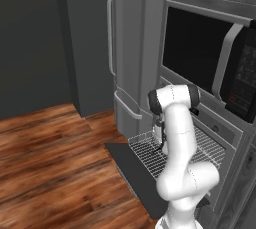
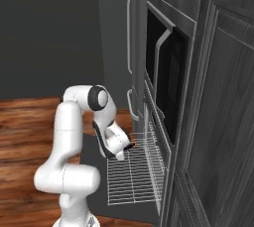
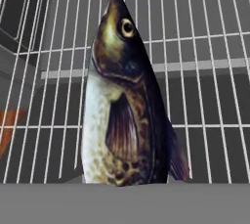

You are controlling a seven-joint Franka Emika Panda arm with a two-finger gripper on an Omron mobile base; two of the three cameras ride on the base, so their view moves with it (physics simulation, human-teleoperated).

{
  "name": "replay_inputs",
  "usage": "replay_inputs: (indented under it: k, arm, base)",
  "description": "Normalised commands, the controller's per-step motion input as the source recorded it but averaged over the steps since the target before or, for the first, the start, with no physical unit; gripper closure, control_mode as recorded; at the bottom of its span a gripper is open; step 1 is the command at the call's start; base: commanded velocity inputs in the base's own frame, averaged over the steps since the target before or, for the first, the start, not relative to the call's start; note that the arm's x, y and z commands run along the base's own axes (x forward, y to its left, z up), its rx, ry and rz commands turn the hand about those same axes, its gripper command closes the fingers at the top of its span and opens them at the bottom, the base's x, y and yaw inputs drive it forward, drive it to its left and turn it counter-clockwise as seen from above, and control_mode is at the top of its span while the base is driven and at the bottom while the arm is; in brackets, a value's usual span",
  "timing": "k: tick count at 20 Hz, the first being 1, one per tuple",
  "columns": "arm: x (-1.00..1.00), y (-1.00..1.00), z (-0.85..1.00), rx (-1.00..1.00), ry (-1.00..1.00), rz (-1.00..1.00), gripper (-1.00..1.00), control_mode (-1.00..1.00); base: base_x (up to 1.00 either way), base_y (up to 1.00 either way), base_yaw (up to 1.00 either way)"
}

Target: Place the fish on the bottom rack of the oven, and slide the tray back inside. Close the oven door.

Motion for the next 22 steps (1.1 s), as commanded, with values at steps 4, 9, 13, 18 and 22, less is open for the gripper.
replay_inputs:
  k: [4,9,13,18,22]
  arm:
    - [0.26,-0.10,-0.24,0.00,0.05,-0.04,1.00,-1.00]
    - [0.30,-0.08,-0.31,0.00,0.04,-0.04,1.00,-1.00]
    - [0.26,-0.20,-0.25,0.00,0.04,-0.02,1.00,-1.00]
    - [0.19,-0.39,-0.18,0.00,0.04,0.00,1.00,-1.00]
    - [0.23,-0.51,-0.18,0.00,0.06,0.00,1.00,-1.00]
  base:
    - [0.00,0.00,0.00]
    - [0.00,0.00,0.00]
    - [0.00,0.00,0.00]
    - [0.00,0.00,0.00]
    - [0.00,0.00,0.00]
